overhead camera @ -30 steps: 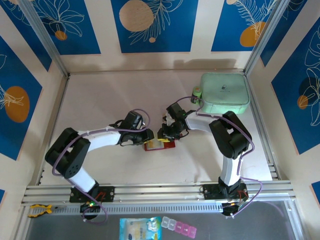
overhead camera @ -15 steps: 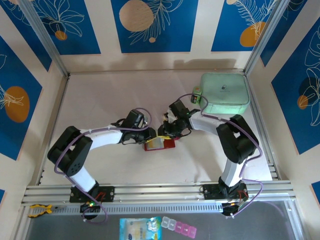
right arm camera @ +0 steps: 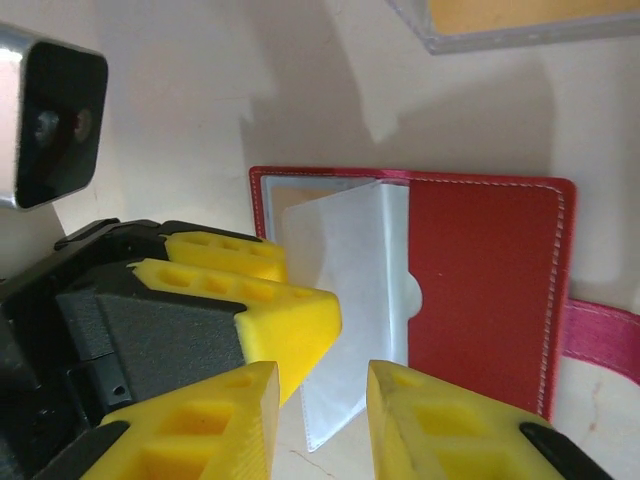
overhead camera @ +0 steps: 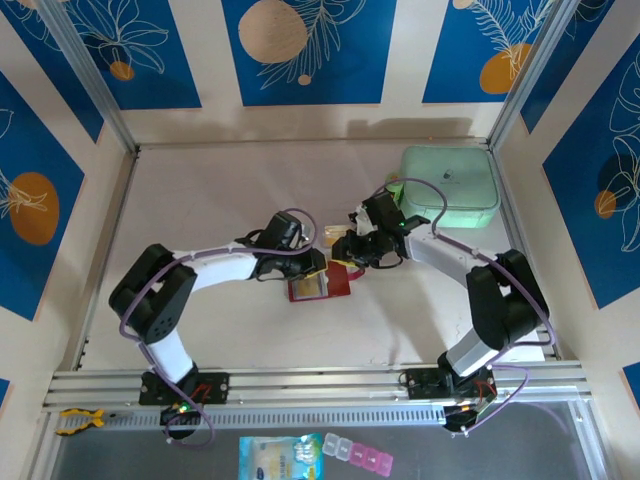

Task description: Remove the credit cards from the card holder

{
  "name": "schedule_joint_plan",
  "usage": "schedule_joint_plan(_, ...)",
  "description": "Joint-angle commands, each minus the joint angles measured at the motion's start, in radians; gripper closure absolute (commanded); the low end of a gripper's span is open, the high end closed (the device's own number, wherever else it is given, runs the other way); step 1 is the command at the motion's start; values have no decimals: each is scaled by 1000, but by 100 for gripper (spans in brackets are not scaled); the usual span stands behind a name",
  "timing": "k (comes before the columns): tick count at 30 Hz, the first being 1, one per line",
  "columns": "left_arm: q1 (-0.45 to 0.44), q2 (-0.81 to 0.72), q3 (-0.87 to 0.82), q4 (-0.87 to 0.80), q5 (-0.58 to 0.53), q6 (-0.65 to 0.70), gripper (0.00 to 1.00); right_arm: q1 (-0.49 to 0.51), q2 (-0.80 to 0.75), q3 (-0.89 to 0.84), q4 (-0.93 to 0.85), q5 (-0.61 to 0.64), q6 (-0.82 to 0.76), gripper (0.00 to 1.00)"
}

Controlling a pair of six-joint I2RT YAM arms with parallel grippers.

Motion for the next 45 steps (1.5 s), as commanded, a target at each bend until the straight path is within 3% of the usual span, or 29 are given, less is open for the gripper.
schedule_joint_plan(1,-19,35,52,17,40,1,72,-12,-45,-27,-37,0,-16,70)
schedule_joint_plan(9,-34,83,89,38,49,-6,62,-25,-89,-51,-62,16,-24,69)
schedule_joint_plan(22,11,-66,-43,25,-16,7,64,29,-31,-28,-38,-3,-3,69)
schedule_joint_plan(31,87,-200,-199,-28,-71,23,73,110,95,47,-18,-24,2,70)
schedule_joint_plan(37,110,-192,-240,-42,-70,35,84,137,170,93,-13,-31,-5,71)
schedule_joint_plan(45,126,-132,-238,7,-28,36,91,139,235,130,-9,-49,-12,71)
